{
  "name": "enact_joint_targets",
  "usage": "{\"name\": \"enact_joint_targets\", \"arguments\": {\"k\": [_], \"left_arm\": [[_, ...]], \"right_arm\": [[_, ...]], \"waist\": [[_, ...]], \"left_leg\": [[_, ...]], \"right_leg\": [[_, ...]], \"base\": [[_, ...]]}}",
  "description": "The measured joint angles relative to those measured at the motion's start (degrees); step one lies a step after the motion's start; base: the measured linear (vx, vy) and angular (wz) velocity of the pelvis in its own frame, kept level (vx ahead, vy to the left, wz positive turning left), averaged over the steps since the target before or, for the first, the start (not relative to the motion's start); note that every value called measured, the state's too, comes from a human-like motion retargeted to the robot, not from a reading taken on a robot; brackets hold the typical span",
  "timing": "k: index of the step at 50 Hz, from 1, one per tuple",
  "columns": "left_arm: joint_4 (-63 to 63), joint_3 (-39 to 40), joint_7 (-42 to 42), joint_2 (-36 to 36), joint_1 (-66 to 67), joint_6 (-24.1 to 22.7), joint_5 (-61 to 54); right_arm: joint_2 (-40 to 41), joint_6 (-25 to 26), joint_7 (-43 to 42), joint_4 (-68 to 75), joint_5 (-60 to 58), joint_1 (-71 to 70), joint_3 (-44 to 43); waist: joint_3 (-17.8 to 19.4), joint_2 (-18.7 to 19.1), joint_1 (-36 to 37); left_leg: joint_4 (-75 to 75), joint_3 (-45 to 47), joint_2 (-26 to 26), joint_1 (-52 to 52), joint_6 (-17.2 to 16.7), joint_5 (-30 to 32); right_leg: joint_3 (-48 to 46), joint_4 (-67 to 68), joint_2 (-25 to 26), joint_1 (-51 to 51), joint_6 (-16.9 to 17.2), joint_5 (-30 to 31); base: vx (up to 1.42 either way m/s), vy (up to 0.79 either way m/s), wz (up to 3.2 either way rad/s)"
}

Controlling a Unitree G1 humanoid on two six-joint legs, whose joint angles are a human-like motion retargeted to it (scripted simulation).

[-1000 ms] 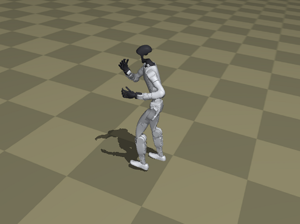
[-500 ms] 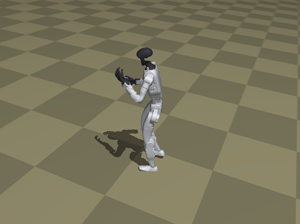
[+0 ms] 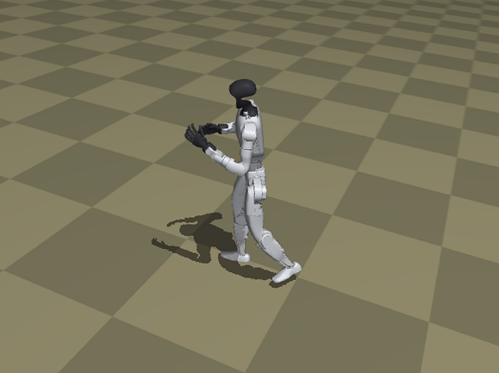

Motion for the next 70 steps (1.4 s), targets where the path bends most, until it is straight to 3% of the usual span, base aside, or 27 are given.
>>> {"name": "enact_joint_targets", "arguments": {"k": [3,5,7,9,11,14,16,18,21,25,27,30,32,36,40,43,45,48,50,51,53,56,59,60,62,65,70], "left_arm": [[4.3,-8.5,4.2,-3.6,-19.0,-0.3,4.1],[5.1,-13.6,5.7,-5.4,-29.5,0.5,5.4],[5.0,-15.9,5.1,-7.1,-35.8,1.5,6.7],[3.6,-16.6,3.6,-7.8,-36.4,2.4,8.0],[0.9,-17.4,3.1,-6.6,-30.4,1.3,4.5],[-1.4,-19.5,1.8,-1.5,-16.7,-0.4,-5.6],[-0.8,-18.6,0.9,4.4,-8.0,-1.6,-7.1],[-0.2,-14.1,1.7,11.9,-0.7,-2.5,1.2],[0.1,-0.9,8.1,19.5,9.9,-2.5,17.0],[1.0,19.2,11.9,11.5,22.7,-1.4,12.0],[1.2,24.9,12.7,5.7,24.4,0.7,8.2],[-2.0,27.9,11.7,0.7,27.1,3.0,4.5],[-4.1,26.5,9.1,0.9,28.3,3.5,1.9],[-4.3,20.7,1.6,5.3,25.4,3.0,2.5],[3.1,12.1,2.1,6.9,15.3,3.4,7.5],[7.7,8.9,6.6,4.3,9.1,6.6,10.6],[7.5,8.9,7.6,1.9,8.5,7.5,11.5],[3.5,9.4,6.3,-1.8,10.2,6.1,4.5],[0.5,7.9,5.0,-3.2,12.2,4.7,-1.8],[-1.1,7.2,3.6,-3.3,13.8,4.1,-3.4],[-3.8,5.3,0.8,-2.8,16.2,3.6,-5.6],[-5.5,3.1,-3.2,0.3,17.7,4.0,-4.4],[-4.7,3.6,-3.7,4.8,20.1,4.8,-1.5],[-4.1,4.3,-3.4,6.1,21.8,5.3,-1.1],[-3.9,7.5,-3.0,7.6,28.2,5.3,-2.8],[-5.3,12.4,-3.9,6.8,39.4,4.0,-9.7],[-7.0,13.3,-2.9,0.2,43.7,3.0,-12.5]], "right_arm": [[-6.1,1.3,4.6,0.6,6.6,0.4,1.4],[-6.6,2.8,4.1,2.2,9.8,-0.8,2.9],[-4.3,3.8,1.7,3.5,9.8,-2.1,2.5],[0.1,3.7,-2.0,3.9,8.9,-4.4,3.0],[4.4,2.7,-4.7,3.6,8.9,-6.9,4.3],[9.7,0.9,-7.1,2.4,10.9,-13.1,8.2],[10.5,-0.4,-5.8,0.5,11.4,-17.1,9.0],[9.1,-1.9,-3.3,-2.0,10.5,-21.7,8.2],[5.1,-4.2,0.3,-6.2,9.8,-28.8,5.8],[0.8,-5.5,2.1,-1.5,21.2,-32.3,6.0],[0.0,-3.6,-1.7,7.4,24.3,-28.3,3.4],[-1.1,0.8,-10.4,22.8,16.6,-20.9,-3.1],[-0.1,3.4,-12.8,27.8,11.2,-14.2,-8.7],[9.6,0.9,-8.3,26.5,18.4,1.6,-21.6],[19.1,-3.9,-11.4,24.0,24.7,8.6,-24.8],[17.8,-2.1,-14.9,23.7,22.3,3.2,-21.1],[15.6,-0.1,-13.1,22.5,20.3,-2.2,-18.0],[12.1,0.6,-9.8,18.9,20.5,-11.6,-11.8],[9.9,-0.1,-9.2,15.3,21.5,-16.5,-7.6],[8.4,-0.9,-9.0,13.4,21.6,-18.8,-5.7],[5.2,-1.5,-8.2,9.8,20.6,-23.7,-2.8],[-0.1,-1.7,-8.0,4.9,16.9,-32.7,-1.6],[-4.0,-1.7,-10.9,-0.3,13.1,-42.2,-2.7],[-4.6,-1.6,-12.1,-2.0,12.2,-44.8,-3.3],[-3.7,-2.6,-13.2,-6.6,13.3,-45.5,-5.3],[1.6,-4.5,-9.9,-13.6,20.6,-36.3,-8.6],[11.9,-3.1,-0.3,-14.3,35.8,-11.7,-8.5]], "waist": [[7.1,3.1,-2.9],[11.8,4.6,-3.8],[13.8,7.1,-2.6],[14.5,9.8,0.7],[12.7,11.8,4.7],[10.1,12.9,7.4],[7.9,13.0,7.4],[6.4,12.8,7.5],[5.7,12.9,9.3],[5.9,14.1,12.1],[4.4,13.3,14.1],[0.4,11.6,15.3],[-1.9,11.3,14.7],[-2.2,11.8,14.5],[4.0,11.1,16.5],[7.0,8.4,16.3],[7.2,7.8,15.1],[7.2,10.1,13.6],[6.9,12.2,13.6],[6.5,13.6,13.1],[5.8,15.9,12.7],[6.4,16.9,12.9],[9.2,14.8,13.3],[9.9,13.5,13.3],[10.5,11.2,12.4],[8.4,8.1,10.6],[4.4,5.3,6.5]], "left_leg": [[-6.8,-8.5,0.6,3.3,-4.8,-11.6],[-5.6,-12.9,0.3,1.3,-4.7,-18.3],[0.3,-16.6,-0.3,-4.7,-2.9,-21.0],[2.0,-20.2,-1.1,-9.2,-1.7,-19.4],[-2.5,-23.3,-2.4,-10.7,-0.6,-14.6],[-13.4,-29.0,-4.8,-10.7,1.0,-4.3],[-18.9,-30.4,-6.4,-12.0,0.2,1.1],[-22.2,-25.0,-7.3,-14.1,-0.9,3.1],[-23.9,-12.3,-6.9,-16.9,-0.1,1.9],[-19.8,1.6,-3.4,-19.9,-1.3,-0.5],[-20.6,14.7,-1.6,-18.5,-0.8,0.3],[-20.7,32.3,-0.6,-15.5,-0.9,1.3],[-20.1,35.9,-0.3,-13.9,-2.0,2.7],[-10.6,25.3,3.7,-16.5,-4.6,1.0],[7.2,11.5,7.4,-23.0,-4.6,-4.3],[8.5,4.3,2.7,-24.9,-1.2,-5.0],[4.1,-0.2,-0.5,-24.0,1.5,-2.3],[-6.7,-6.9,-3.0,-20.7,3.9,5.7],[-13.4,-10.8,-3.4,-18.7,3.4,11.7],[-13.2,-12.2,-3.1,-19.4,1.5,13.7],[-15.7,-14.6,-2.8,-19.8,-1.4,16.8],[-16.0,-10.2,-2.3,-20.9,-2.6,13.8],[-5.6,-2.0,-1.2,-23.9,2.0,7.3],[-2.4,-1.0,-1.4,-24.4,4.8,5.4],[7.7,-1.3,-1.0,-25.7,6.5,1.4],[13.9,-2.8,-0.4,-22.7,6.4,-2.4],[6.8,-10.6,-5.2,-12.0,5.0,4.0]], "right_leg": [[-6.1,15.2,-3.3,-6.6,1.2,-5.5],[-10.3,24.9,-8.3,-9.8,1.0,-8.9],[-12.0,29.3,-11.9,-11.3,-0.1,-11.5],[-8.4,28.9,-10.6,-11.0,-0.8,-12.3],[-0.7,25.6,-6.1,-9.1,0.2,-11.3],[12.1,17.4,1.8,-1.6,2.2,-8.7],[17.4,10.5,5.2,4.2,2.5,-7.0],[14.8,4.0,5.0,8.3,1.2,-7.2],[2.0,-1.9,1.5,10.2,0.3,-10.7],[-7.7,-0.6,-0.6,9.1,2.1,-12.3],[-12.8,-1.2,-1.5,9.2,2.4,-11.4],[-22.9,-3.5,-2.3,11.5,2.8,-10.0],[-31.2,-4.0,-1.9,14.5,2.9,-10.2],[-42.1,6.9,-2.1,19.7,0.1,-15.3],[-30.2,38.1,-8.0,14.5,-3.7,-20.9],[-12.5,51.4,-8.0,5.9,-1.5,-20.9],[-3.4,51.9,-5.8,3.0,-1.2,-20.2],[5.8,43.2,-1.2,2.9,-2.9,-14.4],[11.7,36.5,2.7,4.3,-2.8,-9.2],[13.0,33.2,4.3,6.1,-2.3,-7.6],[13.5,27.5,6.2,9.1,-1.1,-6.1],[7.8,21.6,4.9,12.1,0.4,-8.5],[3.6,20.5,1.5,11.2,0.1,-12.2],[3.2,20.6,0.2,9.9,-0.3,-12.9],[3.0,19.0,-1.5,8.4,-0.6,-12.4],[3.0,11.5,-2.6,7.5,-0.6,-5.8],[2.7,-3.1,-5.0,6.4,0.5,9.9]], "base": [[-0.84,0.36,1.49],[-0.74,0.31,1.9],[-0.6,0.22,1.92],[-0.46,0.14,1.44],[-0.31,0.05,1.21],[-0.24,-0.02,1.97],[-0.24,-0.01,2.82],[-0.27,0.03,2.96],[-0.3,0.1,2.64],[-0.19,0.12,2.05],[-0.03,0.08,2.29],[0.12,0.09,3.1],[0.21,0.11,3.76],[0.22,0.09,3.76],[0.08,-0.02,3.1],[-0.06,-0.11,2.38],[-0.16,-0.17,1.98],[-0.25,-0.19,1.81],[-0.31,-0.19,1.83],[-0.32,-0.18,2.03],[-0.37,-0.16,2.05],[-0.47,-0.13,1.8],[-0.55,-0.09,1.21],[-0.55,-0.04,0.78],[-0.47,0.01,0.54],[-0.42,0.1,0.19],[-0.51,0.2,0.08]]}}
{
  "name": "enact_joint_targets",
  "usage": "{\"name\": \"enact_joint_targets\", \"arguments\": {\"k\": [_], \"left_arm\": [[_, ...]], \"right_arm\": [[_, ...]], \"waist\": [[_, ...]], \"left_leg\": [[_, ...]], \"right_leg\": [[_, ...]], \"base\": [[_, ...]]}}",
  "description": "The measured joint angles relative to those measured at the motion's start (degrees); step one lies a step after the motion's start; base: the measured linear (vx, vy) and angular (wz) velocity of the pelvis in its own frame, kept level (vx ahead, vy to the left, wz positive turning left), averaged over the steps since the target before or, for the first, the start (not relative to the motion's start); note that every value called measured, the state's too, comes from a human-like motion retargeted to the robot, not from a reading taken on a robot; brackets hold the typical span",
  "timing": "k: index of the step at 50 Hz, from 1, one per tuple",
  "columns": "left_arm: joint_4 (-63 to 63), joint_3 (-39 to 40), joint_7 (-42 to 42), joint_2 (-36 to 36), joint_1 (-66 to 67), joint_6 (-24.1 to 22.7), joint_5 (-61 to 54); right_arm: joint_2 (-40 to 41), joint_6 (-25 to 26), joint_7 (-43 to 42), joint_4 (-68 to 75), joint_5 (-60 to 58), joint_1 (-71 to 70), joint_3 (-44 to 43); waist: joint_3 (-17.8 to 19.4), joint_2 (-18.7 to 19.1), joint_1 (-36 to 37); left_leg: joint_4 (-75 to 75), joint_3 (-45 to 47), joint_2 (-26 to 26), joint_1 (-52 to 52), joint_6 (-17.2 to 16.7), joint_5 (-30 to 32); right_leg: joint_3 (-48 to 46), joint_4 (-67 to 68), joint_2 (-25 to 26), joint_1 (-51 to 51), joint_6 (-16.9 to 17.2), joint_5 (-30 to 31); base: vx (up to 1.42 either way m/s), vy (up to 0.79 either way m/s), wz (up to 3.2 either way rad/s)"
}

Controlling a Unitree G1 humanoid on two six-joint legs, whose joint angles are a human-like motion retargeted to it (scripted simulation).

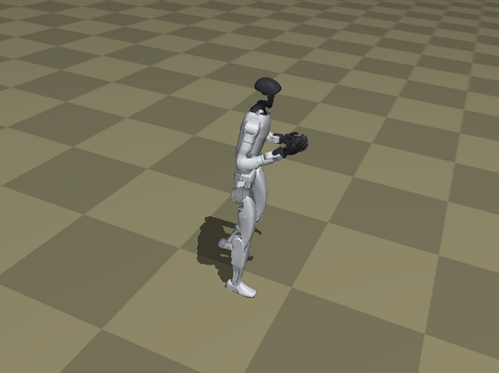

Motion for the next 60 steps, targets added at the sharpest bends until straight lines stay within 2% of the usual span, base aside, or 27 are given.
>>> {"name": "enact_joint_targets", "arguments": {"k": [2,3,5,8,10,13,17,20,23,25,26,29,32,35,37,39,40,41,43,45,48,50,52,55,60], "left_arm": [[0.1,-0.6,0.8,-1.6,-4.1,0.0,4.9],[0.7,-1.2,1.1,-1.9,-7.3,0.2,7.7],[2.1,-3.4,1.8,-1.8,-15.9,0.6,11.9],[5.0,-10.0,3.9,1.0,-34.7,2.7,17.4],[5.8,-14.6,4.9,2.3,-47.6,4.5,21.1],[4.5,-18.8,7.3,1.3,-58.7,5.1,22.5],[0.4,-19.2,9.7,2.1,-56.4,2.7,15.5],[-0.8,-15.9,6.0,6.2,-47.7,0.9,13.5],[0.8,-12.2,1.6,9.9,-36.3,-0.8,10.7],[3.2,-9.7,-1.5,10.6,-26.6,-2.6,6.7],[4.7,-8.7,-3.1,10.3,-22.3,-2.8,3.5],[7.8,-6.3,-7.0,10.7,-12.4,-2.1,-2.3],[5.9,-5.1,-8.8,14.0,-5.7,-2.1,-1.3],[2.7,-6.6,-9.3,14.4,-3.0,-2.2,-4.7],[1.8,-7.7,-9.2,10.6,-3.0,-2.3,-6.2],[1.2,-7.9,-9.3,5.3,-4.3,-2.3,-4.5],[1.1,-7.9,-9.6,2.6,-5.5,-2.2,-2.9],[1.3,-7.9,-10.0,0.4,-8.2,-1.8,-1.0],[2.3,-8.7,-9.7,-3.2,-15.6,-1.3,2.5],[4.4,-11.3,-7.8,-4.9,-25.8,-1.0,6.6],[10.1,-17.4,-2.6,-4.9,-43.8,0.0,17.4],[12.7,-19.9,0.5,-4.3,-51.4,2.0,22.8],[12.3,-20.0,2.3,-3.9,-51.9,3.0,22.8],[8.0,-17.5,2.9,-3.2,-44.2,1.4,15.9],[2.3,-8.7,0.2,0.8,-21.8,-1.6,8.4]], "right_arm": [[1.9,1.1,1.7,2.9,-1.5,7.5,1.0],[2.2,1.4,2.3,4.7,-3.6,10.4,1.5],[1.6,2.3,2.8,9.1,-8.6,14.6,2.7],[0.8,4.9,0.4,17.6,-14.1,14.7,7.1],[0.7,5.7,-1.4,21.1,-15.8,12.7,10.7],[-0.7,4.9,-1.3,19.6,-15.6,8.1,14.5],[-2.2,5.0,0.1,15.7,-18.1,-3.9,16.4],[-1.4,3.9,-0.9,13.6,-23.1,-12.1,16.2],[-0.7,1.6,-3.8,11.2,-24.0,-19.3,16.1],[-1.4,-0.7,-4.8,9.2,-21.8,-23.7,16.7],[-2.3,-1.2,-4.8,8.6,-21.4,-25.7,16.8],[-6.1,-1.6,-4.0,7.9,-22.1,-28.3,15.6],[-10.6,-2.5,-4.5,7.6,-21.9,-20.3,11.4],[-10.5,-3.8,-5.1,7.3,-16.5,-1.5,4.9],[-7.5,-3.5,-3.2,7.6,-13.4,13.1,0.1],[-4.2,-1.8,0.3,8.8,-13.6,24.8,-3.9],[-2.9,-0.5,2.4,9.6,-14.4,29.4,-5.5],[-2.5,0.8,4.7,10.5,-15.3,32.1,-6.7],[-2.6,3.2,8.3,12.4,-16.5,34.7,-7.9],[-3.5,4.8,10.0,14.9,-16.6,33.5,-6.9],[-3.4,5.3,6.7,22.1,-17.6,24.3,-0.7],[-2.4,4.7,0.4,26.4,-19.1,16.5,4.7],[-1.5,3.3,-5.7,27.1,-19.2,9.5,9.8],[-1.1,1.2,-8.3,24.5,-18.3,-1.5,16.3],[-1.6,1.6,-3.2,19.0,-23.8,-20.5,20.2]], "waist": [[-1.1,0.2,-2.2],[-1.5,0.7,-3.2],[-1.3,2.4,-4.3],[1.1,4.2,-3.0],[2.4,4.0,-0.2],[2.2,4.2,6.4],[-1.3,3.7,14.2],[-4.8,2.7,18.3],[-6.2,2.2,20.4],[-5.6,2.4,19.9],[-4.6,2.5,19.7],[-1.2,1.4,19.1],[0.2,-0.1,17.0],[-1.3,-1.3,14.4],[-3.0,-1.7,11.7],[-4.8,-1.4,7.8],[-5.6,-1.0,5.6],[-5.9,0.2,3.5],[-5.7,3.1,-0.7],[-4.8,6.2,-4.6],[-2.8,8.5,-8.7],[-2.5,9.1,-7.9],[-2.8,9.9,-3.8],[-4.2,11.3,2.6],[-6.8,11.8,8.9]], "left_leg": [[-3.8,-5.4,-2.0,3.3,-0.9,0.1],[-6.6,-7.5,-2.4,5.0,-1.4,-1.9],[-11.9,-9.8,-2.0,7.4,-1.7,-8.2],[-8.1,-9.7,-1.1,4.5,0.4,-15.1],[-0.7,-9.1,-2.2,-0.4,1.4,-16.5],[1.7,-6.5,-3.2,-4.8,0.1,-13.8],[-10.7,-3.3,-3.0,-4.1,-0.1,-6.4],[-21.3,-1.8,-2.1,-3.4,0.6,1.5],[-27.0,-0.8,-1.1,-5.3,-1.0,8.2],[-22.5,0.7,-0.4,-9.5,-4.6,8.1],[-20.7,-0.2,-0.9,-11.0,-4.7,7.3],[-12.3,-4.5,-4.5,-14.5,-0.4,3.4],[7.5,-0.8,-4.9,-17.8,2.2,-1.6],[16.4,2.4,-4.2,-13.4,2.9,-4.0],[12.3,-0.3,-7.8,-7.2,0.3,-0.5],[3.6,-3.4,-10.6,-0.1,-2.3,5.8],[-1.5,-4.5,-11.2,3.6,-3.4,8.9],[-7.4,-5.1,-10.6,7.5,-4.1,9.1],[-18.8,-6.7,-8.2,14.1,-4.9,5.4],[-26.4,-8.6,-5.2,17.3,-4.5,-1.5],[-26.2,-11.3,-2.9,13.9,-0.5,-8.2],[-22.9,-11.7,-2.5,9.0,1.4,-8.8],[-22.3,-9.2,-1.7,5.4,0.7,-5.8],[-25.9,-4.5,0.4,1.9,-1.3,0.3],[-33.4,2.4,3.8,-3.2,-5.1,9.6]], "right_leg": [[-0.7,-1.9,-0.5,-1.2,1.1,0.7],[-1.5,-1.4,-0.7,-1.9,1.5,-0.6],[-4.3,3.9,-0.7,-3.3,1.1,-6.4],[-6.3,25.5,-2.2,-7.0,-3.0,-19.4],[-4.9,39.3,-3.3,-8.6,-5.7,-25.6],[-2.5,47.1,-2.1,-6.7,-6.3,-28.6],[-1.4,40.6,1.2,-0.7,-3.9,-25.0],[-0.1,31.5,4.1,4.3,-2.5,-19.2],[3.5,19.9,6.6,7.9,-1.5,-18.7],[4.7,11.5,6.9,9.9,-1.2,-21.1],[5.0,9.8,6.5,9.4,-1.4,-22.0],[6.4,11.4,4.2,4.0,-2.6,-22.8],[7.3,14.7,2.8,-1.5,-2.4,-20.5],[6.3,8.0,2.5,-2.3,-2.0,-13.0],[5.2,2.1,2.1,-2.3,-1.5,-4.9],[5.1,-2.0,2.2,-3.1,0.3,3.0],[5.5,-3.4,2.5,-3.7,1.6,6.2],[7.1,-3.9,3.5,-4.1,2.5,7.1],[10.6,-2.9,6.0,-4.7,3.4,5.5],[12.5,1.6,8.2,-5.1,2.9,-0.6],[5.5,15.6,6.5,-6.0,-0.3,-11.6],[0.3,25.1,3.9,-6.3,-3.6,-17.4],[0.1,30.6,4.0,-5.5,-5.6,-20.6],[4.6,32.1,8.1,-2.3,-4.2,-20.7],[7.8,25.3,11.6,7.0,0.4,-12.3]], "base": [[-0.6,0.26,0.24],[-0.63,0.28,0.28],[-0.66,0.29,0.29],[-0.69,0.25,0.41],[-0.65,0.2,0.36],[-0.59,0.15,-0.32],[-0.58,0.04,-1.11],[-0.66,-0.08,-0.99],[-0.77,-0.13,-0.56],[-0.82,-0.11,-0.33],[-0.87,-0.09,-0.42],[-0.9,-0.09,-0.39],[-0.73,-0.11,0.14],[-0.63,-0.07,0.39],[-0.65,0.01,0.37],[-0.71,0.04,0.38],[-0.78,0.04,0.37],[-0.82,0.05,0.36],[-0.9,0.07,0.43],[-0.97,0.11,0.82],[-0.99,0.14,1.05],[-0.95,0.1,0.12],[-0.88,0.05,-1.04],[-0.83,-0.01,-1.52],[-0.88,-0.15,-1.26]]}}
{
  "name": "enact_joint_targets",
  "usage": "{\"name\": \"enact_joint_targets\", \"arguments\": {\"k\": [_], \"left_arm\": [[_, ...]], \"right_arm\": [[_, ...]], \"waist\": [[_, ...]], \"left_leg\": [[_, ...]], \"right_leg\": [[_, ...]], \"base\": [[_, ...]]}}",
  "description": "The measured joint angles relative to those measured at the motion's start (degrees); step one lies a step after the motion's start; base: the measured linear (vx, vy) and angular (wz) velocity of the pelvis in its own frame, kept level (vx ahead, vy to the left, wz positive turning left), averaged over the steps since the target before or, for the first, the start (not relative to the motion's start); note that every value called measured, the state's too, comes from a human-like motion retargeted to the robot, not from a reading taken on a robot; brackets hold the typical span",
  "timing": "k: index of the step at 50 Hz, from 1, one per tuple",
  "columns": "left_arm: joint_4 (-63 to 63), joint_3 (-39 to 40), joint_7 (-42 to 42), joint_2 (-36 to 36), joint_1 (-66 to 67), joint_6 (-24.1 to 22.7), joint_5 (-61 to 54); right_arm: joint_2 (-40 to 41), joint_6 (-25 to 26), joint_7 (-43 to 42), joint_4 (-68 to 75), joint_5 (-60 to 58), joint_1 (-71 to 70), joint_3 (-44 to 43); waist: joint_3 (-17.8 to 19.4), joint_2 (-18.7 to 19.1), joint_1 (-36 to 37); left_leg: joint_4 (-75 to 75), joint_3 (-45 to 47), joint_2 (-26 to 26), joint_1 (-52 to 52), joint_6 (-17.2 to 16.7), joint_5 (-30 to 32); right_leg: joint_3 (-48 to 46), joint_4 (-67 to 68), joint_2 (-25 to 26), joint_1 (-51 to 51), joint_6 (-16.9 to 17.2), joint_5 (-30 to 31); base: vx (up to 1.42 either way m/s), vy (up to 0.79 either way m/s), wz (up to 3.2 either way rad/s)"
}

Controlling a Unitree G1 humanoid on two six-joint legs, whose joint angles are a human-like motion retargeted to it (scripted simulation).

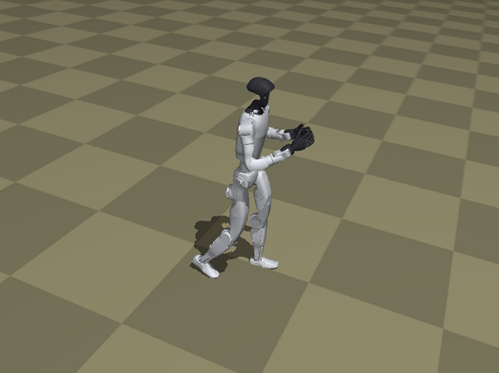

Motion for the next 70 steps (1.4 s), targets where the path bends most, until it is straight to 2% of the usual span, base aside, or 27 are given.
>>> {"name": "enact_joint_targets", "arguments": {"k": [3,5,6,8,10,15,17,20,23,25,27,30,35,38,40,42,45,47,49,52,55,57,60,63,65,67,70], "left_arm": [[4.4,2.6,0.8,2.1,9.5,-0.7,0.3],[10.9,2.5,2.7,1.3,11.7,-1.0,0.8],[14.0,2.4,3.6,0.0,11.9,-0.8,1.1],[18.3,3.1,4.9,-3.4,12.8,-0.2,1.4],[18.0,5.1,4.6,-7.2,15.1,0.0,-0.3],[5.7,7.9,-3.5,-8.8,25.4,-0.2,-7.0],[2.5,8.8,-5.6,-7.3,25.6,0.1,-6.7],[-0.3,8.9,-3.9,-5.7,20.4,0.9,-5.6],[-0.7,5.4,4.6,-4.1,6.0,0.5,-1.2],[0.4,2.1,9.3,-1.7,-7.4,0.9,3.2],[2.3,-0.7,11.2,-0.1,-19.9,2.1,6.5],[3.2,-1.9,13.2,-1.6,-28.3,2.5,8.1],[-0.9,2.6,12.7,-5.6,-14.5,-2.8,1.3],[-2.9,5.9,7.5,-5.5,-0.1,-4.2,-4.2],[-2.9,6.0,4.6,-5.0,7.2,-4.2,-8.0],[-0.5,4.0,3.3,-4.7,9.6,-4.1,-10.3],[5.6,0.3,5.2,-5.1,5.6,-4.0,-11.0],[7.3,-1.4,7.6,-6.6,0.5,-3.8,-9.1],[6.4,-2.5,9.6,-8.3,-5.4,-3.3,-6.4],[4.5,-3.9,11.8,-9.6,-17.1,-1.5,0.0],[5.4,-5.0,12.3,-9.9,-31.1,0.1,10.2],[5.7,-5.8,12.8,-9.9,-38.8,0.6,17.1],[4.2,-7.6,14.7,-9.7,-46.3,1.3,23.2],[1.3,-9.5,16.0,-8.1,-46.5,0.0,22.3],[0.8,-10.1,16.3,-5.4,-41.7,-1.3,18.3],[3.7,-9.3,15.6,-2.6,-33.0,-1.8,12.0],[11.1,-8.2,12.2,-0.8,-17.4,-1.1,5.2]], "right_arm": [[1.9,-2.4,-2.4,-2.1,-2.6,-11.1,2.1],[3.8,-5.4,-5.9,-3.3,-2.9,-17.5,3.8],[4.1,-6.7,-7.2,-4.3,-2.8,-18.4,4.2],[3.2,-8.2,-8.9,-6.3,-2.8,-16.6,3.6],[0.4,-7.7,-8.1,-7.7,-2.0,-8.7,0.7],[-4.3,-0.8,3.0,-3.1,0.6,23.4,-10.2],[-6.3,1.3,6.0,1.0,-2.0,33.8,-13.3],[-11.7,2.8,7.1,6.2,-4.3,45.6,-15.1],[-19.6,1.5,5.2,9.1,-2.0,53.0,-14.7],[-21.7,1.4,3.7,10.9,-0.1,55.6,-13.9],[-19.3,2.1,2.3,12.4,0.6,55.3,-13.7],[-13.3,1.8,-2.4,13.0,-1.2,48.6,-12.3],[-5.1,-1.6,-10.4,13.1,-10.3,24.2,-4.8],[-0.2,-3.0,-12.1,11.5,-15.4,8.5,-1.7],[3.7,-3.6,-14.2,9.7,-17.0,-3.4,0.2],[7.2,-4.0,-16.5,7.6,-17.2,-15.5,1.5],[8.3,-4.7,-18.2,3.9,-16.6,-27.8,0.6],[6.5,-5.0,-17.6,0.9,-15.9,-27.0,-1.0],[3.8,-4.8,-15.8,-1.5,-13.2,-20.8,-2.4],[-2.0,-3.5,-12.3,-2.4,-8.5,-6.3,-5.0],[-9.8,-2.6,-9.8,-1.4,-10.9,12.4,-10.7],[-13.6,-2.8,-8.0,-1.2,-11.4,25.2,-15.1],[-17.6,-3.1,-3.9,-1.5,-6.7,38.7,-19.2],[-21.7,-3.3,-2.0,-2.2,-3.9,41.1,-19.9],[-23.4,-3.6,-2.4,-3.1,-2.7,37.6,-18.9],[-23.7,-3.6,-3.2,-3.8,-1.6,30.6,-17.0],[-21.7,-4.4,-4.0,-5.2,-1.6,20.1,-13.1]], "waist": [[3.3,-0.5,1.8],[8.2,-1.2,1.8],[10.2,-1.5,1.5],[13.3,-2.5,0.9],[14.4,-3.7,0.3],[11.0,-8.8,-3.2],[8.0,-8.9,-6.2],[4.1,-5.9,-11.4],[4.2,-0.2,-17.1],[5.5,0.8,-20.7],[5.7,-0.5,-21.5],[4.7,-1.8,-17.2],[0.6,0.2,-8.0],[-1.3,0.1,-3.5],[-0.8,-2.3,-2.2],[1.4,-5.1,-2.6],[5.2,-6.0,-4.5],[5.8,-6.2,-7.5],[5.1,-6.8,-11.8],[2.4,-6.9,-17.3],[-0.7,-5.8,-19.4],[-1.1,-4.9,-20.2],[1.8,-3.3,-22.5],[8.9,-2.5,-26.2],[13.5,-2.1,-28.3],[16.1,-0.3,-28.1],[17.0,2.9,-25.2]], "left_leg": [[-2.3,3.9,1.0,-3.2,-1.0,3.8],[-1.0,6.0,1.1,-5.9,-0.1,3.0],[1.8,6.3,1.0,-7.9,0.9,0.9],[9.6,4.7,0.2,-11.9,2.9,-3.4],[18.7,0.6,-2.0,-14.3,4.4,-6.5],[26.7,-0.3,-9.9,-3.4,6.7,-8.3],[26.8,0.9,-11.1,2.6,5.7,-4.8],[22.4,1.0,-10.7,11.5,2.3,-1.0],[14.5,-4.4,-7.2,16.0,-0.4,-14.3],[16.3,-8.1,-6.1,13.6,1.0,-23.8],[22.8,-9.8,-7.2,7.7,2.9,-27.8],[24.7,-8.7,-7.7,2.0,2.8,-24.0],[9.9,-3.0,-2.9,1.0,1.7,-7.6],[4.1,-0.5,-0.8,0.0,0.4,-2.4],[6.8,0.4,-1.4,-2.1,0.8,-3.7],[18.7,2.3,-2.0,-5.9,3.0,-8.9],[40.5,4.3,0.5,-9.7,6.7,-17.6],[48.2,3.4,0.3,-9.5,7.9,-19.8],[50.1,2.5,-1.9,-7.1,7.2,-19.8],[45.7,2.1,-5.1,-0.5,3.8,-17.4],[37.6,-0.6,-8.3,6.4,-0.3,-13.4],[32.3,-4.4,-10.1,10.1,-2.7,-11.3],[23.5,-9.5,-10.8,14.0,-3.8,-14.9],[19.5,-10.4,-10.2,13.6,0.0,-22.4],[21.0,-9.5,-9.4,10.5,2.4,-24.7],[20.9,-7.8,-7.0,7.2,2.6,-24.0],[15.0,-5.3,-3.5,5.3,2.4,-18.4]], "right_leg": [[1.2,-8.1,-0.6,4.4,-0.9,-6.1],[1.1,-13.4,-1.3,5.0,-1.9,-12.5],[0.9,-14.7,-1.8,4.0,-2.3,-13.4],[1.0,-16.5,-2.9,1.2,-2.7,-12.2],[1.6,-19.0,-4.1,-1.7,-2.4,-6.3],[4.0,-29.8,-7.6,-5.0,1.5,14.5],[3.3,-30.9,-7.7,-6.9,2.8,16.9],[-1.3,-27.7,-6.6,-9.2,1.1,12.6],[-7.3,-11.3,-5.1,-13.1,-1.6,-0.6],[-10.2,3.9,-7.4,-15.6,-2.7,-9.7],[-9.9,14.5,-10.2,-16.6,-3.3,-15.0],[-6.1,17.3,-10.0,-14.2,-4.2,-15.9],[2.6,-0.4,-3.7,-5.3,-3.6,-6.4],[5.4,-11.7,-3.9,-1.2,-2.9,0.9],[5.5,-19.2,-6.3,0.6,-1.4,-0.6],[5.3,-23.5,-8.3,0.7,-1.2,-4.6],[4.7,-21.5,-6.6,-2.1,-4.2,-8.0],[3.2,-18.0,-4.8,-5.2,-5.1,-7.0],[0.3,-18.0,-4.1,-6.8,-4.5,-3.9],[-4.2,-21.3,-3.7,-7.9,-3.5,1.8],[-9.0,-25.0,-3.3,-9.2,-1.8,8.0],[-11.7,-26.5,-2.9,-10.6,-0.2,11.0],[-13.5,-27.7,-2.2,-13.4,2.1,14.5],[-7.4,-28.5,-1.7,-16.1,3.3,16.4],[-0.1,-25.8,-0.9,-18.1,2.7,13.6],[3.1,-16.5,1.0,-21.2,1.0,7.3],[-1.4,-1.1,1.0,-21.4,-2.7,-0.3]], "base": [[-1.03,-0.28,-0.78],[-1.1,-0.27,-0.29],[-1.08,-0.22,-0.08],[-1.0,-0.16,0.01],[-0.85,-0.12,-0.08],[-0.66,-0.09,-0.33],[-0.66,-0.08,-0.24],[-0.75,-0.06,-0.03],[-0.86,-0.02,0.7],[-0.88,-0.04,1.52],[-0.84,-0.08,1.27],[-0.78,-0.11,-0.25],[-0.73,-0.25,-1.53],[-0.77,-0.41,-1.61],[-0.82,-0.48,-1.03],[-0.82,-0.46,-0.48],[-0.76,-0.39,-0.08],[-0.67,-0.37,0.69],[-0.62,-0.35,1.39],[-0.6,-0.26,1.67],[-0.66,-0.12,1.55],[-0.75,-0.04,1.4],[-0.9,0.03,1.1],[-1.06,0.09,0.57],[-1.07,0.09,-0.06],[-0.97,0.07,-0.8],[-0.83,0.01,-1.06]]}}
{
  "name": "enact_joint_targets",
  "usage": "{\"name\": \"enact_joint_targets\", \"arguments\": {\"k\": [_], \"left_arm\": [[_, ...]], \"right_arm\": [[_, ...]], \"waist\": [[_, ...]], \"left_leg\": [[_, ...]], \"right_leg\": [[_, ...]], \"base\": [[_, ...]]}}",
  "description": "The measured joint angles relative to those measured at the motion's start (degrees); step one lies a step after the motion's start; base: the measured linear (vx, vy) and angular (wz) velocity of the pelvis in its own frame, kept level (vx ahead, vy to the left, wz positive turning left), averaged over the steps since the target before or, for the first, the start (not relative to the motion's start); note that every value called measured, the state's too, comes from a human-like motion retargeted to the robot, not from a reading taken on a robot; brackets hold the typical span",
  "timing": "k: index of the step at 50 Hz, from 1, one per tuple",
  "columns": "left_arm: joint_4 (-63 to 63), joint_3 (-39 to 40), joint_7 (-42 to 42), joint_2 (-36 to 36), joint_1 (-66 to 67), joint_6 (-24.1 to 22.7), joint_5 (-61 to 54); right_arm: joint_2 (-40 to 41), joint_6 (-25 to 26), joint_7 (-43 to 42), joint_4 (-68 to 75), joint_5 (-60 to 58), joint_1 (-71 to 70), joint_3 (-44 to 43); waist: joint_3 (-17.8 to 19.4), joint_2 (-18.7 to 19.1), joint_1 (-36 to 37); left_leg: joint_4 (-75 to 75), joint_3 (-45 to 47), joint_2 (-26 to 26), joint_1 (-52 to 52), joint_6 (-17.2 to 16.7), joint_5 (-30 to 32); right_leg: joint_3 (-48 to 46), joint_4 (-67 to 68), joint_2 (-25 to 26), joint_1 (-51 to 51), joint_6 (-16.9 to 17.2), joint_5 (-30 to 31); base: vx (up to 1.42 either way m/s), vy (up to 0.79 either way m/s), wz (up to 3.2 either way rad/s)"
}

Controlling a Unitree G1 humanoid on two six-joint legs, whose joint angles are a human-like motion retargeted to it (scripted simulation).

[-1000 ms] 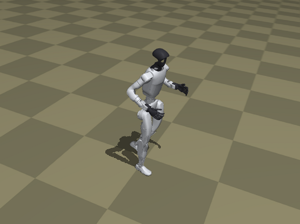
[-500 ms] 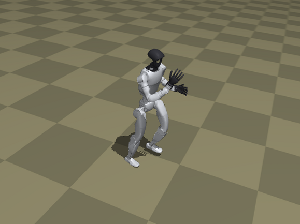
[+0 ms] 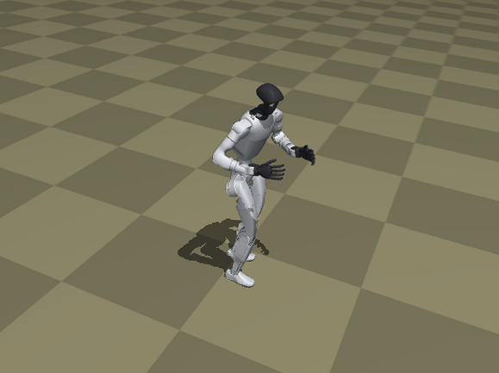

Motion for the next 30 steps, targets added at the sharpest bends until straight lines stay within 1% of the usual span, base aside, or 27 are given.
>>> {"name": "enact_joint_targets", "arguments": {"k": [2,3,4,5,7,8,10,12,13,15,17,18,20,22,23,25,27,28,30], "left_arm": [[1.9,0.9,-2.4,0.6,11.1,-0.5,-2.8],[1.5,1.6,-3.7,1.1,16.8,-0.9,-4.5],[0.5,2.7,-5.3,1.7,22.5,-1.3,-6.7],[-0.9,3.9,-7.1,2.3,28.1,-1.6,-9.2],[-4.1,7.1,-11.3,3.1,38.3,-1.7,-15.1],[-5.1,8.6,-12.9,2.9,42.4,-1.7,-17.2],[-5.1,11.1,-15.1,2.1,46.8,-1.7,-16.1],[-2.8,11.1,-13.4,-2.4,42.4,-0.5,-17.8],[-0.9,10.7,-12.7,-4.5,38.8,-0.4,-15.7],[2.5,9.4,-10.6,-8.7,29.8,-0.3,-11.1],[4.8,7.0,-7.1,-12.2,18.8,-0.6,-6.7],[4.7,5.6,-5.3,-13.2,13.5,-0.7,-5.2],[3.7,2.9,-2.3,-13.4,2.7,-0.5,-2.8],[3.1,1.0,-1.2,-11.6,-9.1,0.7,-0.3],[3.4,0.2,-0.9,-10.5,-15.1,1.5,1.3],[4.6,-1.2,-1.5,-8.5,-25.5,2.9,4.9],[7.3,-3.3,-0.3,-7.0,-35.4,3.9,8.4],[8.8,-4.6,0.9,-6.4,-40.1,4.1,9.7],[10.8,-7.5,3.8,-5.2,-48.8,4.9,11.1]], "right_arm": [[1.9,-1.4,-0.9,-1.6,-0.1,-6.5,3.7],[2.8,-2.0,-1.4,-2.6,0.1,-9.7,5.6],[3.7,-2.3,-1.8,-3.6,0.4,-13.0,7.5],[4.6,-2.6,-2.1,-4.6,0.8,-16.3,9.3],[7.1,-2.5,-2.3,-5.8,2.0,-23.5,13.1],[8.6,-2.6,-2.3,-6.2,2.8,-27.1,14.9],[11.9,-2.7,-1.9,-6.0,2.6,-33.7,18.4],[15.4,-1.2,-2.7,-2.7,-0.6,-41.0,21.7],[16.3,-0.8,-2.8,-1.1,-3.3,-42.9,22.7],[16.3,0.1,-2.5,1.7,-10.7,-43.4,23.4],[15.1,0.9,-1.2,2.6,-16.7,-39.0,22.4],[14.6,1.2,-0.3,2.3,-16.8,-35.1,21.8],[13.7,1.6,1.4,0.5,-11.8,-25.4,20.4],[12.0,2.5,2.4,-1.2,-4.9,-14.4,18.2],[10.9,3.1,2.9,-1.7,-2.9,-9.0,16.6],[8.6,4.3,4.3,-1.6,-1.6,0.5,13.6],[5.9,5.4,6.3,-0.7,-1.5,7.2,10.2],[4.6,5.8,7.2,0.0,-1.1,9.3,8.8],[2.8,6.4,7.6,1.5,-0.3,10.8,7.1]], "waist": [[-0.6,1.9,2.2],[-1.1,2.6,3.4],[-1.8,3.0,4.8],[-2.5,3.3,6.3],[-3.8,2.4,9.1],[-4.1,1.4,10.3],[-4.2,-0.8,12.9],[-1.8,-3.0,15.4],[-0.5,-3.6,16.1],[1.3,-4.6,16.0],[1.2,-6.1,13.4],[0.5,-7.0,11.5],[-1.7,-8.4,7.8],[-4.1,-9.3,4.8],[-5.3,-9.5,3.5],[-7.1,-9.8,0.6],[-7.3,-9.7,-2.4],[-6.7,-9.6,-3.8],[-3.9,-9.7,-6.1]], "left_leg": [[-4.1,1.5,1.8,-1.1,-0.2,5.3],[-6.0,2.2,2.6,-1.7,-0.4,7.7],[-7.7,3.1,3.2,-2.4,-0.7,10.0],[-9.3,4.0,3.8,-3.1,-0.9,12.0],[-9.3,6.5,4.2,-5.8,-1.9,14.2],[-7.5,7.9,4.2,-7.9,-2.7,14.2],[-4.3,10.5,3.9,-12.0,-3.5,13.1],[-7.1,10.6,2.5,-12.4,-0.8,13.0],[-4.9,10.7,2.4,-12.9,-0.5,11.4],[2.7,10.1,1.9,-13.5,0.6,7.6],[14.4,11.0,1.1,-14.1,3.0,3.7],[20.2,12.1,0.9,-13.8,4.0,2.2],[29.2,14.0,1.0,-11.8,4.8,-0.2],[33.5,13.5,0.2,-8.4,3.8,-0.4],[34.3,12.5,-0.6,-6.5,2.9,0.8],[33.6,9.4,-2.4,-2.5,0.9,5.0],[28.6,5.1,-4.0,1.8,-0.9,5.7],[24.4,2.6,-4.7,4.1,-1.5,3.1],[15.8,-1.2,-5.6,7.6,-1.5,-5.0]], "right_leg": [[-2.8,5.7,-0.8,3.8,-2.4,-2.7],[-2.9,7.4,-0.7,6.0,-3.1,-3.0],[-2.4,8.3,-0.3,8.3,-3.2,-1.9],[-1.5,8.8,0.2,10.6,-2.9,-0.1],[-0.5,4.6,-0.4,15.9,-1.2,3.3],[-0.8,0.1,-1.4,18.8,-0.3,2.6],[-1.5,-11.2,-3.7,23.3,1.6,-3.2],[-0.8,-18.7,-5.0,24.2,1.5,-7.0],[-0.2,-21.0,-5.2,24.6,0.6,-7.0],[1.0,-21.9,-5.6,23.6,-1.9,-5.1],[0.3,-20.3,-6.5,20.8,-2.5,-2.5],[-0.6,-20.4,-7.1,19.6,-2.4,-1.1],[-2.4,-22.3,-7.9,17.9,-2.0,1.6],[-3.6,-24.7,-8.1,16.0,-1.7,4.5],[-4.1,-25.6,-8.1,14.8,-1.5,6.0],[-5.1,-27.1,-7.8,12.2,-1.0,9.3],[-6.0,-28.5,-7.3,9.7,0.5,13.0],[-6.3,-29.2,-7.0,8.4,1.6,14.7],[-6.9,-29.9,-6.6,6.2,4.1,17.2]], "base": [[-0.75,-0.06,-0.88],[-0.74,-0.11,-0.86],[-0.74,-0.14,-0.91],[-0.76,-0.17,-0.98],[-0.79,-0.22,-0.98],[-0.83,-0.26,-0.92],[-0.9,-0.29,-0.91],[-0.98,-0.28,-0.88],[-0.94,-0.24,-0.63],[-0.89,-0.21,-0.19],[-0.82,-0.19,0.47],[-0.77,-0.18,0.76],[-0.74,-0.15,0.81],[-0.76,-0.1,0.67],[-0.8,-0.05,0.56],[-0.86,-0.02,0.5],[-0.95,0.02,0.43],[-1.02,0.05,0.31],[-1.08,0.06,0.24]]}}
